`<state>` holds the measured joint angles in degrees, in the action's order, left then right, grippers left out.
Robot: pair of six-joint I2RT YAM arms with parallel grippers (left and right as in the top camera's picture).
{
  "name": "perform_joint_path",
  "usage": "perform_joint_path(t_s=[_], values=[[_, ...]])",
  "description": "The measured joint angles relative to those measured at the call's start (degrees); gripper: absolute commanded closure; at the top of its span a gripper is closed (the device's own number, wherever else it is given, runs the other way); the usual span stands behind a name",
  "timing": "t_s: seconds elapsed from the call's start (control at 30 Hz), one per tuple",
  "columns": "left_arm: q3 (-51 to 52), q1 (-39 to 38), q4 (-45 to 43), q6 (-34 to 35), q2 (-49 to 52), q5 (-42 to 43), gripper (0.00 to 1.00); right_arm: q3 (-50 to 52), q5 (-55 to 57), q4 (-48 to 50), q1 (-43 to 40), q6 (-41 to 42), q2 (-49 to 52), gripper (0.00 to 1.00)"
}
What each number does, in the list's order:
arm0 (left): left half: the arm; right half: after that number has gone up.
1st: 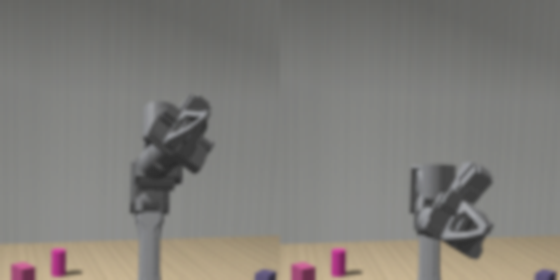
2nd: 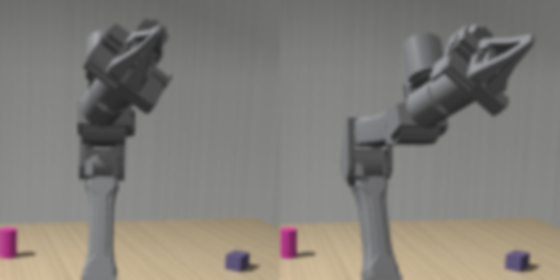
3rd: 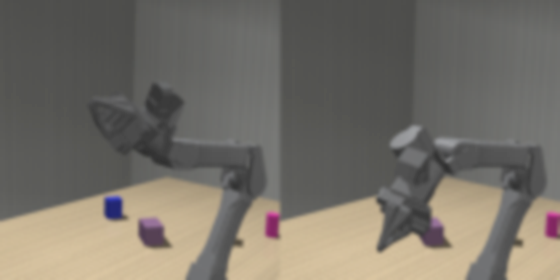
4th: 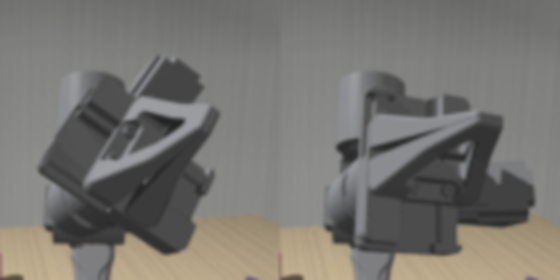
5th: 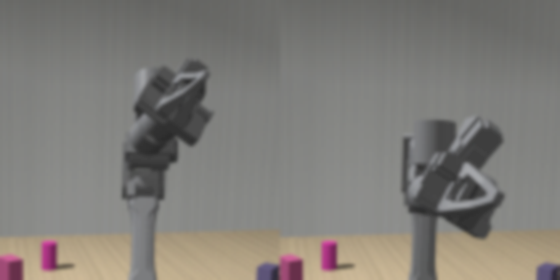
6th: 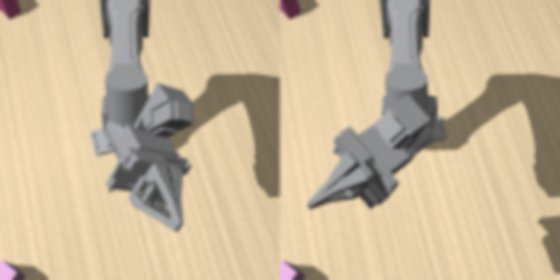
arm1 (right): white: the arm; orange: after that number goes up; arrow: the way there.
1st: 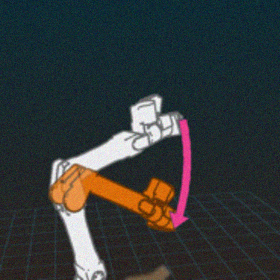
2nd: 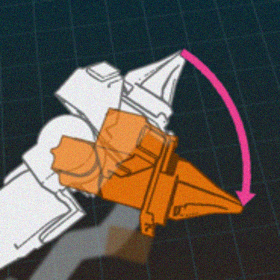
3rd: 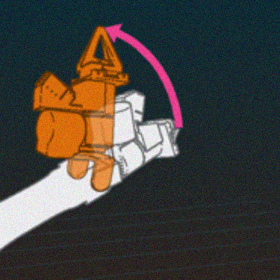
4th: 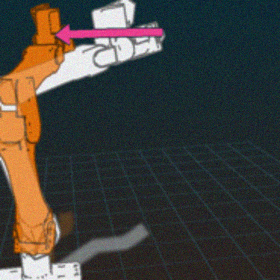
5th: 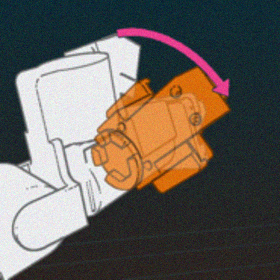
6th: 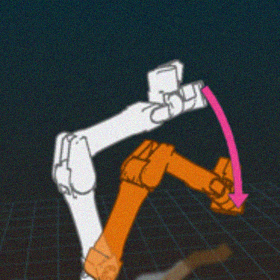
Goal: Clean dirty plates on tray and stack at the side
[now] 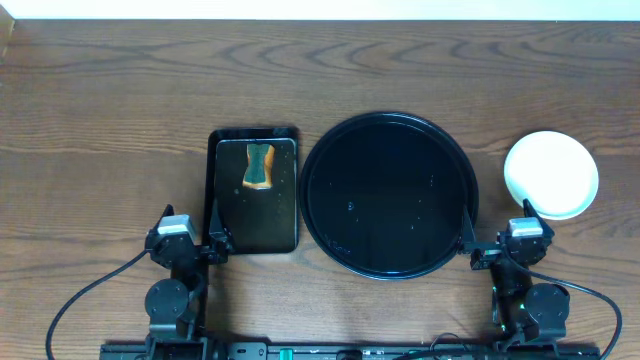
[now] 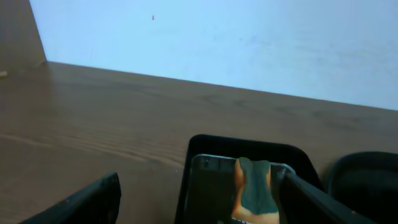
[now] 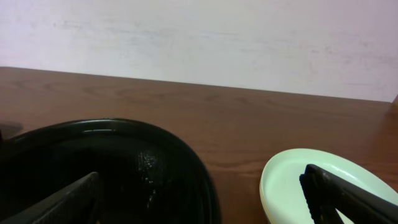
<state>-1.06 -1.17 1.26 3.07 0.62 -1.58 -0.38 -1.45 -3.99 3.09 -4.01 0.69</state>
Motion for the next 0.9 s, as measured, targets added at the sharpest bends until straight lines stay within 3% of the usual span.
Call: perform_joint_path(t_s=[0.9], values=[[-0.04,0.0,0.15,-1.46,-0.02,0.17,0.18,0.0,-0.02,0.0,0.0,0.0,0.0,0.01]])
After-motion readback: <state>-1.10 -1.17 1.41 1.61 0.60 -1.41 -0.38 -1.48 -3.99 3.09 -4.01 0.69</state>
